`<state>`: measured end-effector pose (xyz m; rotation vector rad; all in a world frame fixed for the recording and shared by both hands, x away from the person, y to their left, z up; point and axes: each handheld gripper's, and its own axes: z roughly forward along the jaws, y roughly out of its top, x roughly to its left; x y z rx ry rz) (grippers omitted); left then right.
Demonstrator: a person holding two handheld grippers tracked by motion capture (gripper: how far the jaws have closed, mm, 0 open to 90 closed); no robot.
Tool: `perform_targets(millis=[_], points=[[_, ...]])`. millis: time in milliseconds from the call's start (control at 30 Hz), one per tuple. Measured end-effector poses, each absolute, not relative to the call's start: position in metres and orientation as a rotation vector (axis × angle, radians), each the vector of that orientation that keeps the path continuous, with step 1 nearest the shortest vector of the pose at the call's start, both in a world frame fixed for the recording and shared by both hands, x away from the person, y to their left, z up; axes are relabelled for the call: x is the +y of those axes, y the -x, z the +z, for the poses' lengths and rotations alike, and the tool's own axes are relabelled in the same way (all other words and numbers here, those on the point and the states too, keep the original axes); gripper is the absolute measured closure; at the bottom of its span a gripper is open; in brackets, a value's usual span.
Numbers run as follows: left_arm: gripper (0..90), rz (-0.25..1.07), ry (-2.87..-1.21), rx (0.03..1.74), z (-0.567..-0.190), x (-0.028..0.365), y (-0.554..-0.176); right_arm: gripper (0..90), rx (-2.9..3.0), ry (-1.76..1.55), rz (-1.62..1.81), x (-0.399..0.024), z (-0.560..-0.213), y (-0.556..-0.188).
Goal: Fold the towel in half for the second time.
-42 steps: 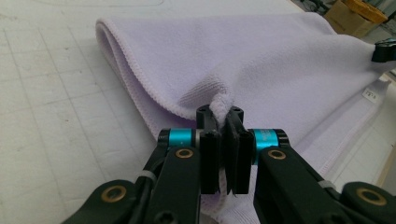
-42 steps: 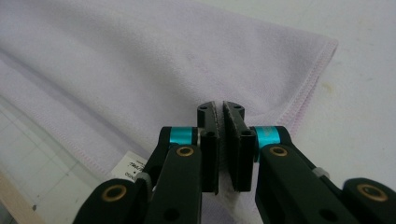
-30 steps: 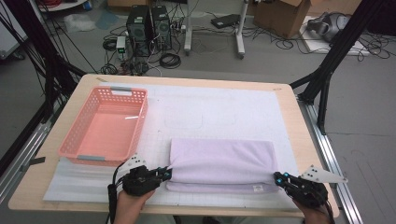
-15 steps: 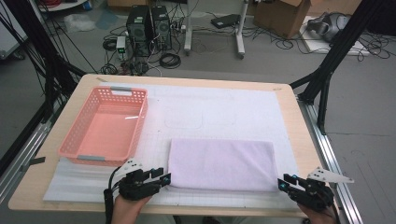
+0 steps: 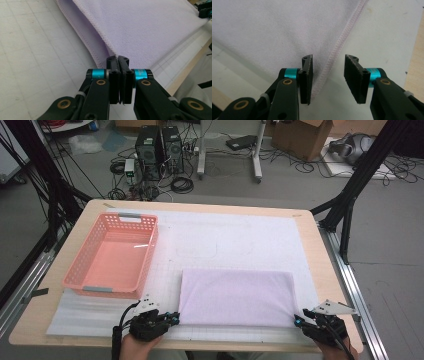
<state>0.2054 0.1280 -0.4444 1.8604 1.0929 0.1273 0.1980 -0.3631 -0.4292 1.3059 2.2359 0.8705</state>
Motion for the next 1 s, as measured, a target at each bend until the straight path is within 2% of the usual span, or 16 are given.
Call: perform_targets(millis=[33,100,133,233,333,467,633,667,800,900,1000], points=[[82.9,0.125,-1.857,1.093,-0.444,0.128,-0.206,56.1,2.224,-1.31,0.893,-0.365,-0.427,-0.198],[66.4,0.147,-1.823,1.099,-0.443,0.13,-0.209,53.0,2.187,-1.317,0.93,-0.369,-0.424,-0.198],[61.1,0.161,-1.802,1.1,-0.443,0.131,-0.211,51.8,2.165,-1.326,0.95,-0.37,-0.423,-0.199],[51.4,0.229,-1.77,1.107,-0.44,0.132,-0.22,51.0,2.1,-1.33,0.985,-0.373,-0.422,-0.206],[49.2,0.269,-1.748,1.107,-0.436,0.131,-0.233,51.4,2.053,-1.327,1.049,-0.373,-0.423,-0.219],[48.0,0.274,-1.733,1.144,-0.436,0.128,-0.254,61.5,2.088,-1.306,1.102,-0.363,-0.431,-0.245],[46.0,0.263,-1.731,1.156,-0.436,0.122,-0.272,68.4,2.154,-1.321,0.984,-0.356,-0.44,-0.259],[46.0,0.262,-1.744,1.152,-0.437,0.12,-0.275,62.2,2.136,-1.338,0.92,-0.36,-0.439,-0.259],[44.1,0.249,-1.766,1.15,-0.44,0.116,-0.291,59.6,2.098,-1.406,0.987,-0.374,-0.434,-0.259],[44.1,0.233,-1.784,1.169,-0.442,0.115,-0.301,51.7,2.066,-1.422,1.113,-0.378,-0.432,-0.267],[42.8,0.202,-1.8,1.177,-0.447,0.115,-0.307,50.0,2.08,-1.438,1.107,-0.373,-0.436,-0.279]])
